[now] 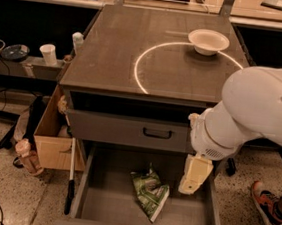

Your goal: Pick green jalapeno chip bag from middle drawer and place on counter

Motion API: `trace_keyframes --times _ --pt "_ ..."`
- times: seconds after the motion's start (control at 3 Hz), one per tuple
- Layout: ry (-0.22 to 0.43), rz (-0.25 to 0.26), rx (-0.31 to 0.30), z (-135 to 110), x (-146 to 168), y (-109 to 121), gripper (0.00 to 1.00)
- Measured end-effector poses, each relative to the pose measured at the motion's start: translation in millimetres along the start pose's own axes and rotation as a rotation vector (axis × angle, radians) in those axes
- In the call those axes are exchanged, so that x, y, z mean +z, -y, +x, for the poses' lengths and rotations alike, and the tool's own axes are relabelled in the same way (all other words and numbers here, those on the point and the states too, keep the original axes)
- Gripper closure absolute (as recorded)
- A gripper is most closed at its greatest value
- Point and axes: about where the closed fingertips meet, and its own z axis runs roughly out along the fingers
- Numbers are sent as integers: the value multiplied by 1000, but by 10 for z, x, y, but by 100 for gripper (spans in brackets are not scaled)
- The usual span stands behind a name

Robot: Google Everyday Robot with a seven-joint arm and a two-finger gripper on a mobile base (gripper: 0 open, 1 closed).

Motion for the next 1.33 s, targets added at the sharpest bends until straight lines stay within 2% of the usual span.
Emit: trace_keyframes --times 0.33,0.67,1.33 --pt "-49 -21 -12 -50 319 152 0" --pt "-49 -21 -12 -50 319 152 0" --pt "133 -140 -77 74 787 -17 0"
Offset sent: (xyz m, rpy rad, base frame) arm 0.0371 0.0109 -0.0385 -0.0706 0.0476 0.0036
